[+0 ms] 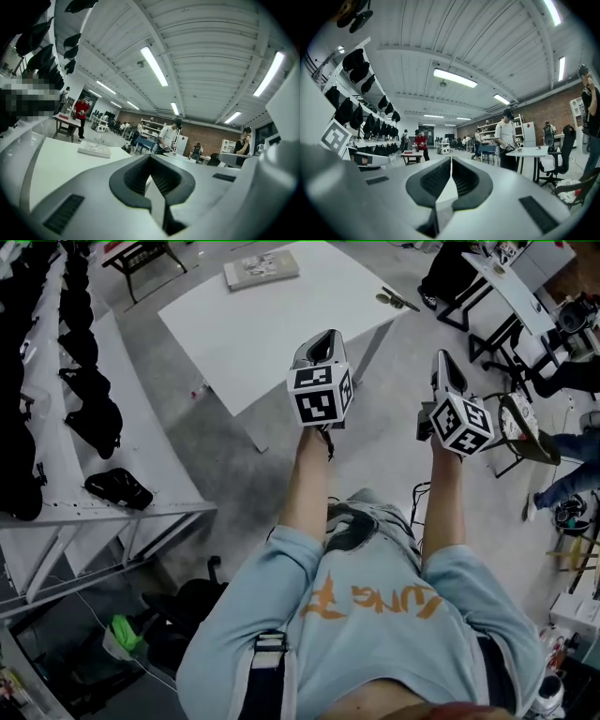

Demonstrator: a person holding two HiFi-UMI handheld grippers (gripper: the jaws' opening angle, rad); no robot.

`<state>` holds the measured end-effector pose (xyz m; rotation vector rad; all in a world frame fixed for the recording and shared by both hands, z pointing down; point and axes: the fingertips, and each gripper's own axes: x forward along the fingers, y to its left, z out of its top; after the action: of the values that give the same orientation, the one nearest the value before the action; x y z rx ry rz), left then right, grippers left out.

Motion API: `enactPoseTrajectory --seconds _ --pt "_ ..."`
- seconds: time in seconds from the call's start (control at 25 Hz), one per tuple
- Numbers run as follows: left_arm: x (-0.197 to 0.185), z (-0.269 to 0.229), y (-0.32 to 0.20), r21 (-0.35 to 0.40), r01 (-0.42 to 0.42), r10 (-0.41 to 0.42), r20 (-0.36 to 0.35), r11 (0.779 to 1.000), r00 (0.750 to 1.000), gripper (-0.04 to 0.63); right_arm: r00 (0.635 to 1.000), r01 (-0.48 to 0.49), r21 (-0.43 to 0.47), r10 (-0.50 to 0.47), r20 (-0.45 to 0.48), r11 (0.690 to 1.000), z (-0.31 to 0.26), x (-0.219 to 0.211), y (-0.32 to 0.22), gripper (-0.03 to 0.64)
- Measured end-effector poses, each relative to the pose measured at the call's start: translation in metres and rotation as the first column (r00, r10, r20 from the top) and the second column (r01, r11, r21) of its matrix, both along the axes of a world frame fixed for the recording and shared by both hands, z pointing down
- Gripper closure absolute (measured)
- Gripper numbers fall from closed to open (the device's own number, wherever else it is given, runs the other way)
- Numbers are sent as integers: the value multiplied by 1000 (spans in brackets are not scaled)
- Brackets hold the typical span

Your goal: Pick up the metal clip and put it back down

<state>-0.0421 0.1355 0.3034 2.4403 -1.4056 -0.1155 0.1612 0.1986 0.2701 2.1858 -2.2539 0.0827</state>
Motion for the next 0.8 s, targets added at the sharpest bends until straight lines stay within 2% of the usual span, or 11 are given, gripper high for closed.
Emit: enactPoseTrajectory --seconds 0.32,0.56,0.8 --pt "-1 -3 -10 6 -4 4 -26 1000 1000 586 1000 11 6 -11 -24 1000 -9 -2 -12 586" --pt "2 -9 -37 31 16 -16 -11 999 1000 586 1000 16 36 -16 8 999 -9 11 -39 586" --pt "38 -8 -70 38 2 -2 13 999 1000 586 999 4 43 -6 46 999 -3 45 -75 586"
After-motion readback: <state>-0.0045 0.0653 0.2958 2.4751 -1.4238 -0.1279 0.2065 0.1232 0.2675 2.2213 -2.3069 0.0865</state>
